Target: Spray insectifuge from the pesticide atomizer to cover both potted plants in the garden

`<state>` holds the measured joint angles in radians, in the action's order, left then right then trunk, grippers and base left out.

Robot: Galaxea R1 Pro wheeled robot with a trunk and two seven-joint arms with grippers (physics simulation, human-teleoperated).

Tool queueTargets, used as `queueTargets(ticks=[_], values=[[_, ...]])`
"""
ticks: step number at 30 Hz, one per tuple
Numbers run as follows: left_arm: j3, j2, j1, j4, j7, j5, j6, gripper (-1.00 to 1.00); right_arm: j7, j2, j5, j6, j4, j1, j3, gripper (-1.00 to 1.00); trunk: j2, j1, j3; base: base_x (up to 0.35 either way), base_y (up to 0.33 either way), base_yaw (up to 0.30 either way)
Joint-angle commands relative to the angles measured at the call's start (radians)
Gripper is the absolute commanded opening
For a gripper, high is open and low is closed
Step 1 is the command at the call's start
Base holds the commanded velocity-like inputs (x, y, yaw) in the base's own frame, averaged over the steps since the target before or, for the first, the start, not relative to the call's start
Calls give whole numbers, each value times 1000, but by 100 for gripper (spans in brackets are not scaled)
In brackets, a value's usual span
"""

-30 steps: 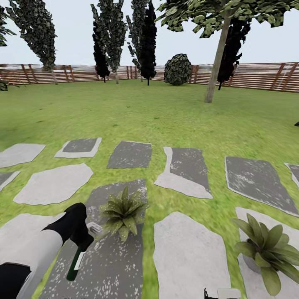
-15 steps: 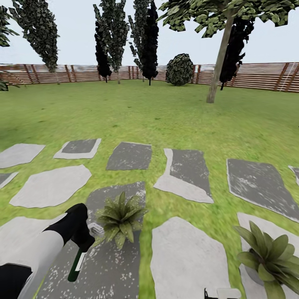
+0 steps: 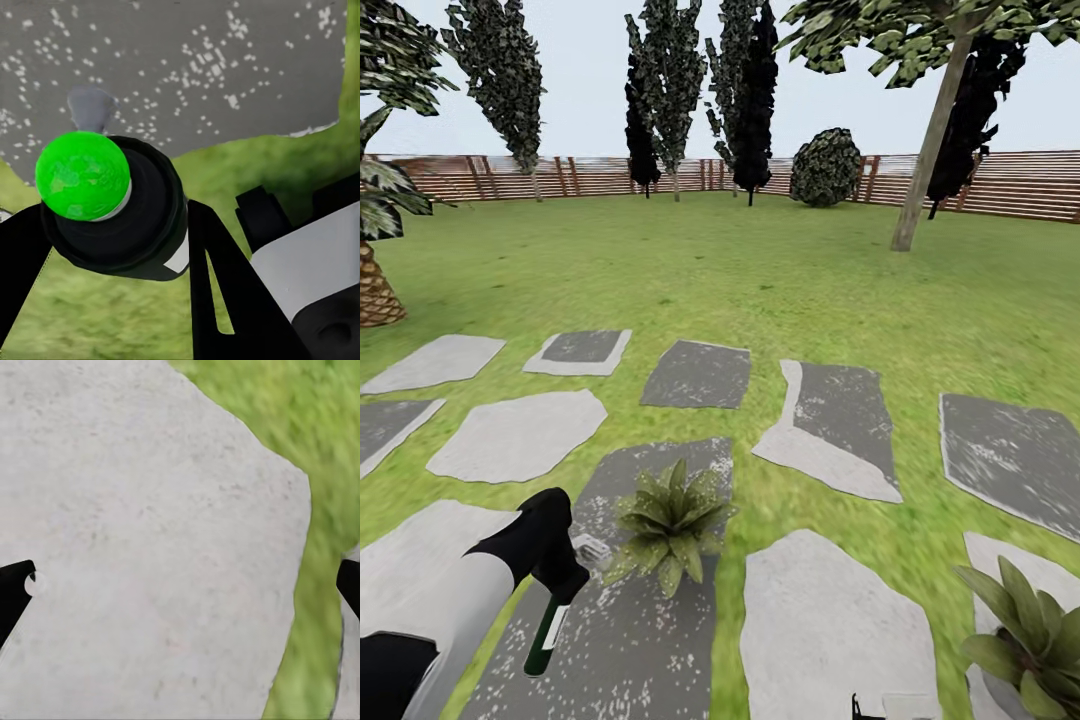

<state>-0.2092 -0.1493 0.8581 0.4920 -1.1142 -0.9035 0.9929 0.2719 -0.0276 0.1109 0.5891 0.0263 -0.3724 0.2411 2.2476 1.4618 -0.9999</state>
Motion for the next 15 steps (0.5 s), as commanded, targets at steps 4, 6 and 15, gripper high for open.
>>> queueTargets(ticks=[4,6,15], values=[[-4,-1,-3,2,-10,-8,6,-100,1,0,10,3,0,0,9,100,0,0,-1,172,0,1],[-4,-1,-3,2,-10,-8,6,-100,1,0,10,3,0,0,9,100,0,0,-1,27,0,0],[-4,0,1,2,-10,-7,5,-100,1,-9,8,3,0,0,9,100,0,0,-1,126,0,0]])
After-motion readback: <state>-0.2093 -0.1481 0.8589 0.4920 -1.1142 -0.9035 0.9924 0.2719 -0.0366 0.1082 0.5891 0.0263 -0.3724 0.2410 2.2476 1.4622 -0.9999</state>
